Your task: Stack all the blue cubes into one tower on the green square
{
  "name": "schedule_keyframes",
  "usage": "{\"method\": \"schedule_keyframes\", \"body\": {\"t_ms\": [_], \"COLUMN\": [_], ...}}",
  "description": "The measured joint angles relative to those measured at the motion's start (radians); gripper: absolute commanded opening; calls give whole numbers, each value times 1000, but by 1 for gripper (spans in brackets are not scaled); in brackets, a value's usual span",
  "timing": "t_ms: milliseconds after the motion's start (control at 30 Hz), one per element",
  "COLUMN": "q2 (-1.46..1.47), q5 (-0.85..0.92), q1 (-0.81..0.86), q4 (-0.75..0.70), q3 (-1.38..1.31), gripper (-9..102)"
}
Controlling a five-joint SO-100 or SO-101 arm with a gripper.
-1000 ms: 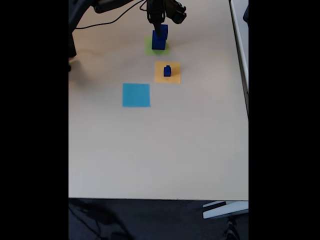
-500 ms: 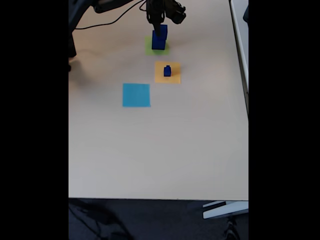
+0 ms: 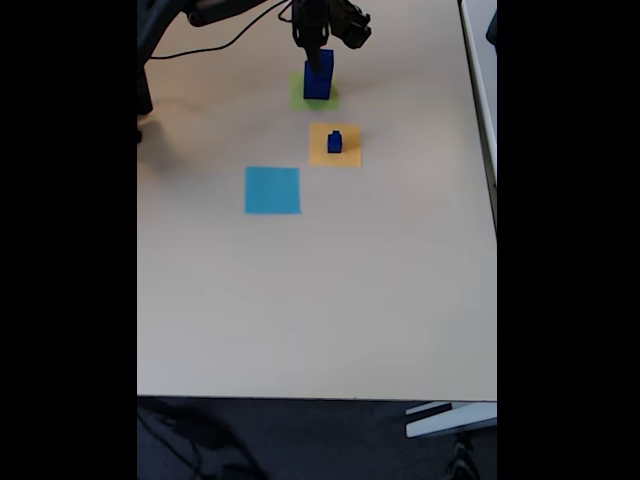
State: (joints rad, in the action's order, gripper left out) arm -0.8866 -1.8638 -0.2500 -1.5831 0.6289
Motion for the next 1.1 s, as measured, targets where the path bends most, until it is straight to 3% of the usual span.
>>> {"method": "schedule_keyframes", "body": {"t_ms": [1100], "q2": [-12], "q5": [12], "q1": [0], "q4": [-32], "q3": [0], "gripper": [4]}}
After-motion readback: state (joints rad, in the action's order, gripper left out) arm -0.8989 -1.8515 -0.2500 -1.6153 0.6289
